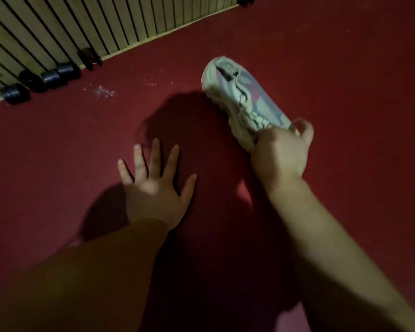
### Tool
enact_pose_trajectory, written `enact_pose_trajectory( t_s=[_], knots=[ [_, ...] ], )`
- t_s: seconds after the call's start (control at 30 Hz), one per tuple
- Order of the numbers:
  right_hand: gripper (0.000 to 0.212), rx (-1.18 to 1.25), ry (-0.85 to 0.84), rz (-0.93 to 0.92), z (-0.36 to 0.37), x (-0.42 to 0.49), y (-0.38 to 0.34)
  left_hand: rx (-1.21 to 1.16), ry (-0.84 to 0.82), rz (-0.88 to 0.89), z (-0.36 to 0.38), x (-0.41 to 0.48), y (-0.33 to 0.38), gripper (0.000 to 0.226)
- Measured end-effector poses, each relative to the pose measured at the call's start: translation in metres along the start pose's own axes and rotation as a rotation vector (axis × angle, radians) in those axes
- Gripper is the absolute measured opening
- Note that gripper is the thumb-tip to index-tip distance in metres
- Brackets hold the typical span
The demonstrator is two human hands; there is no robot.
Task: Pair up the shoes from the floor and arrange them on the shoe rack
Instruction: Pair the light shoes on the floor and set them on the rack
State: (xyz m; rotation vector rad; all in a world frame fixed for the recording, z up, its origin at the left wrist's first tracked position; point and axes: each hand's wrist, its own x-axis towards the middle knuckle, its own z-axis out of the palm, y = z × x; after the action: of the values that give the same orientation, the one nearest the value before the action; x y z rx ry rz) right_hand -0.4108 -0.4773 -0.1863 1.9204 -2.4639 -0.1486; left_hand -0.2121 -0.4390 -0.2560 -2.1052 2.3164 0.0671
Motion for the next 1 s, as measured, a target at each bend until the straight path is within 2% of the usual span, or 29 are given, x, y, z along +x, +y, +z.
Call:
enact_pose_trajectory(
  t_s=[0.1,0.17,0.23,0.27,0.33,0.4,0.6,0.73,0.87,1.0],
  knots=[
    [0.023,-0.102,-0.121,0.011,-0.007,-0.041,-0.010,-0.027,0.012,0.001,0.000,0.000,0.001,0.069],
    [0.031,0.003,-0.029,0.037,-0.013,-0.045,-0.011,-0.036,0.012,-0.002,-0.002,-0.001,0.001,0.069],
    [0.051,0.172,0.135,-0.003,-0.011,-0.033,-0.009,-0.042,0.007,-0.007,-0.003,-0.001,0.000,0.069],
    [0.065,0.242,0.113,-0.044,-0.006,-0.025,-0.008,-0.040,-0.001,-0.012,-0.003,-0.001,0.000,0.070],
    [0.079,0.266,-0.082,-0.109,0.007,-0.011,-0.010,-0.023,-0.016,-0.024,-0.003,-0.001,0.000,0.071],
    [0.077,0.213,-0.157,-0.134,0.020,-0.005,-0.011,-0.022,-0.007,-0.022,-0.002,0.000,0.000,0.071],
    [0.067,0.210,-0.074,-0.009,0.029,-0.033,-0.012,-0.067,0.028,0.010,0.000,-0.002,0.000,0.068],
    [0.067,0.175,0.071,0.116,0.043,-0.087,-0.016,-0.072,0.017,0.015,0.000,-0.001,0.000,0.067],
    [0.069,0.131,0.059,0.160,0.046,-0.127,-0.022,-0.058,-0.029,0.000,-0.002,0.000,-0.001,0.069],
    [0.070,0.151,0.040,0.198,0.049,-0.130,-0.027,-0.047,-0.051,-0.014,-0.004,-0.001,-0.001,0.070]
  ],
)
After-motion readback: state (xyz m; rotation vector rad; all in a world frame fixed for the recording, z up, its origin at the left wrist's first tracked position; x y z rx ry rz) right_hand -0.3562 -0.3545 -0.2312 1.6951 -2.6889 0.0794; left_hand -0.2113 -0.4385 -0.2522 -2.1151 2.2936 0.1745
